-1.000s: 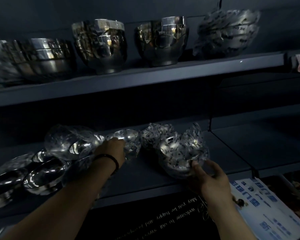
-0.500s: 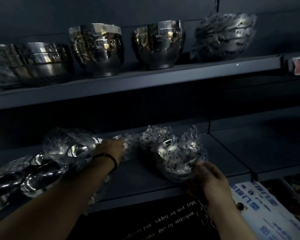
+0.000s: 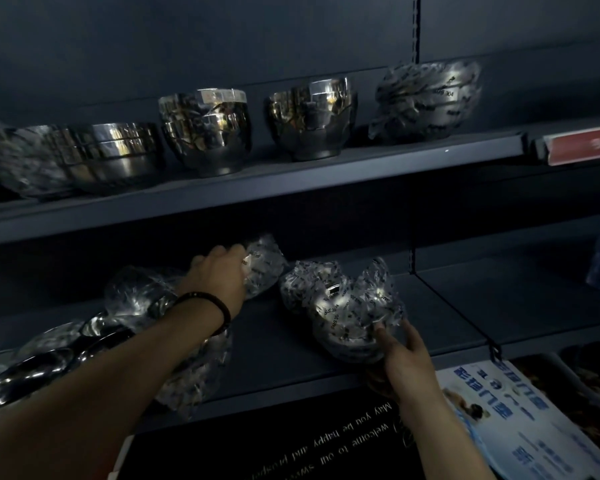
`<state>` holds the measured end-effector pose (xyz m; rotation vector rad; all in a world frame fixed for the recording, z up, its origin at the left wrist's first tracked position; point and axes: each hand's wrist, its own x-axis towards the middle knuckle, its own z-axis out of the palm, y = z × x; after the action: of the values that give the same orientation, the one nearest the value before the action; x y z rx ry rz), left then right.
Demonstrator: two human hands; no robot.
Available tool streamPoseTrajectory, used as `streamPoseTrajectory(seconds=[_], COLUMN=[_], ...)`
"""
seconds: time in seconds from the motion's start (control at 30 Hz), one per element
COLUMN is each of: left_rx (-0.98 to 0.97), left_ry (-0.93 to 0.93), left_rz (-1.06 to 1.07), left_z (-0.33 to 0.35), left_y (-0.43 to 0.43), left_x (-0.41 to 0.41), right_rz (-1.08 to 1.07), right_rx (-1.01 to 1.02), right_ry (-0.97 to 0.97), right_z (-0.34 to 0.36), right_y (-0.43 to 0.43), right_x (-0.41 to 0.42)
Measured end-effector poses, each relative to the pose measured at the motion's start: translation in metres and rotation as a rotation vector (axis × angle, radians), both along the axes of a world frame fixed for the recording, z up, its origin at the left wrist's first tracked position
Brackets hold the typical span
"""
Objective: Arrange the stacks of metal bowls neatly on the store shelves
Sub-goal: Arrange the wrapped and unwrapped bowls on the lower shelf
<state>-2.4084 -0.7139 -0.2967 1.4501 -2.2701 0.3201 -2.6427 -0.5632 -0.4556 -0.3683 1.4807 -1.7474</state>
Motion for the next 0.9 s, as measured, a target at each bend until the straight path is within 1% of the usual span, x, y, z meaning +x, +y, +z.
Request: streamPoseTrajectory(seconds=[0.1,0.17,0.27,0.43,0.6,0.77,0.9], left_rx=[0.004,0.006,-0.033,0.004,0.076,0.144,0.29], left_ry=[0.025,0.079,0.134,0.16,0.092,0.068,0.086], left_rz=[-0.062,-0.153,-0.289,-0.415,-0.449,-0.471,-0.505], left_z=[0.007,0.008,0.002,-0.017,-0.037,-0.051,-0.05], left_y=[0.025,0.042,0.061,0.078,0.08,0.078,0.072], left_x=[-0.008,-0.017,-0.038,-0.08,-0.105,-0.107,-0.109], right_rz=[-0.011,-0.049,-0.068,-0.083,-0.056,-0.02,-0.011], right_rx=[-0.006,-0.008,-0.048,-0.085,-0.126,-0.156,-0.147], right_ry=[0.085,0.114,0.117,0.105,0.161,0.322,0.402], right_z=[0.033,0.04,0.044,0.043,0.044,0.046,0.047], right_y=[0.019,0.024,0.029,0.031,0.034,0.036,0.036], right_x=[0.013,0.011,0.009,0.005,0.0,0.002,0.004])
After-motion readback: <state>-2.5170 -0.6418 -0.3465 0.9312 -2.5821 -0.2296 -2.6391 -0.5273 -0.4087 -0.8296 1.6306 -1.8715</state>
